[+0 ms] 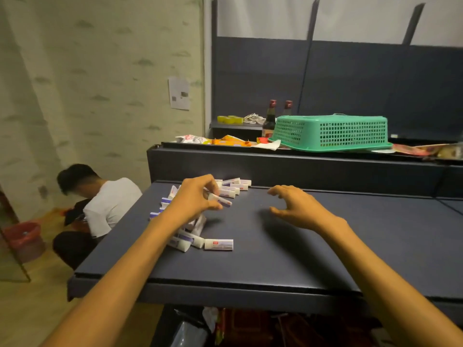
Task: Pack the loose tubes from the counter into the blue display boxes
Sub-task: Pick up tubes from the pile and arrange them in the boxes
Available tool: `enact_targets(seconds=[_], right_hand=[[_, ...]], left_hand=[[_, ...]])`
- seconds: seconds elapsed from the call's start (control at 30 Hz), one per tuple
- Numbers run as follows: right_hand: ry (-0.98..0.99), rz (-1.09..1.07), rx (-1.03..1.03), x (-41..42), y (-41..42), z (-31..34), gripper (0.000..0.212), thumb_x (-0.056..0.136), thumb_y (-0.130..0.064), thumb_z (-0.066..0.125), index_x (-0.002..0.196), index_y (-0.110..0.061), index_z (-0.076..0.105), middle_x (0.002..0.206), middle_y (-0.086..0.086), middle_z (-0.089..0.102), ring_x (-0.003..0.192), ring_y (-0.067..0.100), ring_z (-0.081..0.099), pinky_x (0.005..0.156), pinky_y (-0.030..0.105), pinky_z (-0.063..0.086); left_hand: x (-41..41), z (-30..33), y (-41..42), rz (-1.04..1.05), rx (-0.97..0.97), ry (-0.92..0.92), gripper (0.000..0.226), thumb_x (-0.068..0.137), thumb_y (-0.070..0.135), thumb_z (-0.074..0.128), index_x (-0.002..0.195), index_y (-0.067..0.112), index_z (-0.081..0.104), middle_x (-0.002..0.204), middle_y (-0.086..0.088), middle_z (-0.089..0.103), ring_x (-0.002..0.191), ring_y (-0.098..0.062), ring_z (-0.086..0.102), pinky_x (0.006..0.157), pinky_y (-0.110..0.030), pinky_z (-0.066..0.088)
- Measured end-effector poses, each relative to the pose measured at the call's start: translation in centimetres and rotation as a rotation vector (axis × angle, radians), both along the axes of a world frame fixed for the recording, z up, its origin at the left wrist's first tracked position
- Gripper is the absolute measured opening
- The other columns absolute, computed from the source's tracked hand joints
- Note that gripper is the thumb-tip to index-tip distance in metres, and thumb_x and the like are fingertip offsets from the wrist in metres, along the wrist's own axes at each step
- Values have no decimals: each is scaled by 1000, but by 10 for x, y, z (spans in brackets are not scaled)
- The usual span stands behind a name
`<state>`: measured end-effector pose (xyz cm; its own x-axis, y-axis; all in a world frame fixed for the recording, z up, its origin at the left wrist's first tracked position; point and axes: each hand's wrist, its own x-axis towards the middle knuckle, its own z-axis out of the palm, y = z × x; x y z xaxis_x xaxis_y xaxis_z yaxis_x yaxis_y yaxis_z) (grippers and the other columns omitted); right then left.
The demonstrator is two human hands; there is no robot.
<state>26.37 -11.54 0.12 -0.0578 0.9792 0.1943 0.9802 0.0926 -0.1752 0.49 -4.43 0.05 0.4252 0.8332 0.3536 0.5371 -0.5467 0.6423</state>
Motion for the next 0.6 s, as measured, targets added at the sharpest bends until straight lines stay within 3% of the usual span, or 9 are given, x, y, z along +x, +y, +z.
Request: enact_targets(seconds=[0.2, 0.4, 0.6], right_hand=[[25, 22, 2, 4, 22, 1, 50, 92, -39, 60, 137, -24, 45, 139, -1, 50, 124, 16, 47, 103, 36, 43], [6, 98, -4, -1, 55, 9, 50, 90, -37, 63, 136, -24, 46, 137, -1, 52, 122, 16, 49, 101, 35, 44], [-8, 195, -59, -16, 88, 2, 47, 90, -36, 64, 132, -23, 50, 129, 1, 57, 112, 17, 55, 92, 34, 49]], left_hand=[[2, 2, 15, -11, 64, 68, 26, 73, 15, 82, 97, 21, 73, 102, 4, 65, 92, -11, 60, 84, -25, 50], [-2, 4, 36, 11, 191, 131, 28, 74, 30, 81, 101, 21, 76, 96, 7, 71, 82, -7, 63, 76, -25, 55], [-4, 2, 48, 57, 235, 162, 29, 75, 23, 80, 102, 19, 74, 96, 2, 74, 80, -9, 68, 77, -32, 59]])
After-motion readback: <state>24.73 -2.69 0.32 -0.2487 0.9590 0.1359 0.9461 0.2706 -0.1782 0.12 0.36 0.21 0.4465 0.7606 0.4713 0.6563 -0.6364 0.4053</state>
